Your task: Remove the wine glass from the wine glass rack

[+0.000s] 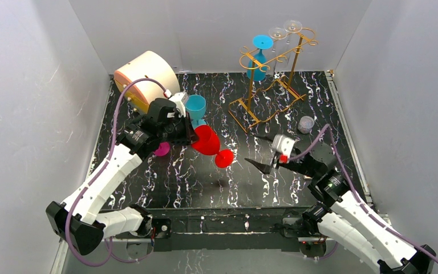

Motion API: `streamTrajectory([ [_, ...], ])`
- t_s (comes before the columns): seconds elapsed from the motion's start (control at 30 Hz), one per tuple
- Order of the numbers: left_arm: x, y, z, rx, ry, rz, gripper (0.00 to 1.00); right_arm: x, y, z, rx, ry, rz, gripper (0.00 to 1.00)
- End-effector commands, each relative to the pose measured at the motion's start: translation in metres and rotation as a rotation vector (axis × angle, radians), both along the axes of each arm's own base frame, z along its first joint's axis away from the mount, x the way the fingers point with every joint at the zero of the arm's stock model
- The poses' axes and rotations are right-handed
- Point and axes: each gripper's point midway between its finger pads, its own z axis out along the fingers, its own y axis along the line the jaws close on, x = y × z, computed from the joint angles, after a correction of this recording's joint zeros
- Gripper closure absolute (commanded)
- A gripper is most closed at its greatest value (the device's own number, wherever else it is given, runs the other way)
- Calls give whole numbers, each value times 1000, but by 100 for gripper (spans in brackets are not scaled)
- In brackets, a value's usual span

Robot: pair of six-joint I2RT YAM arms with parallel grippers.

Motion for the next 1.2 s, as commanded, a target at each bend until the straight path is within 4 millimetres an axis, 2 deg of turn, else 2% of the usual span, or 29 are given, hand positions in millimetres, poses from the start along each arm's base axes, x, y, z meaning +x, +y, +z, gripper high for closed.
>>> streamTrajectory([
  [0.0, 5, 23, -4, 74, -27, 114, 100, 27, -17, 54, 356, 297, -243, 2],
  [0.03, 9, 30, -7, 101, -27, 158, 100, 38, -26, 61, 456, 434, -334, 1],
  [0.1, 12, 43, -14, 153, -17, 220, 100, 55, -33, 62, 527, 638, -473, 1],
  [0.27, 11, 59, -36, 225, 25, 297, 100, 65, -25, 41, 371, 993, -664, 1],
  [0.4, 16, 80, -49, 308, 16, 398, 100, 61, -8, 23, 227, 1135, -665, 1],
  [0.47, 21, 92, -49, 342, 9, 483, 100, 62, -9, 14, 226, 1207, -722, 1],
  [0.53, 29, 100, -50, 382, -16, 517, 100, 61, -9, 11, 247, 1245, -736, 1],
  [0.67, 38, 116, -62, 490, -18, 536, 100, 63, -22, 12, 416, 1266, -790, 1],
  [0.7, 39, 118, -66, 508, -19, 533, 100, 62, -27, 5, 450, 1274, -813, 1],
  [0.77, 42, 122, -71, 519, -25, 538, 100, 62, -38, 2, 514, 1262, -845, 1],
  [0.87, 49, 129, -74, 494, -21, 553, 100, 63, -64, -4, 577, 1243, -978, 1],
  [1.0, 54, 134, -81, 526, -2, 547, 100, 61, -79, 2, 604, 1205, -1022, 1],
  [1.17, 55, 136, -89, 536, 23, 555, 100, 58, -86, 2, 628, 1208, -1048, 1],
])
